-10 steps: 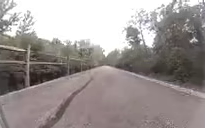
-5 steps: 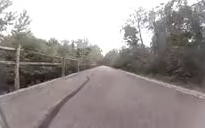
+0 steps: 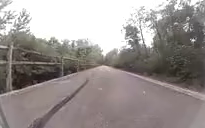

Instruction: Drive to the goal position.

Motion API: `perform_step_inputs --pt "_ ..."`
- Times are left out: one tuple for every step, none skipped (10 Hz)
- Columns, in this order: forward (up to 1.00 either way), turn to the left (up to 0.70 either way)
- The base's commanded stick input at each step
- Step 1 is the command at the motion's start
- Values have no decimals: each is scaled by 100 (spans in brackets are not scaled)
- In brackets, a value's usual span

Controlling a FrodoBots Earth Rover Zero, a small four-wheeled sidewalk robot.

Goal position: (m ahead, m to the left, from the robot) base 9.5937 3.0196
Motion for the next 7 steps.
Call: perform_step_inputs --pt "70 -2" --pt "70 0" --pt "70 0" --pt "70 0" --pt "70 0" --pt "70 0" --pt "70 0"
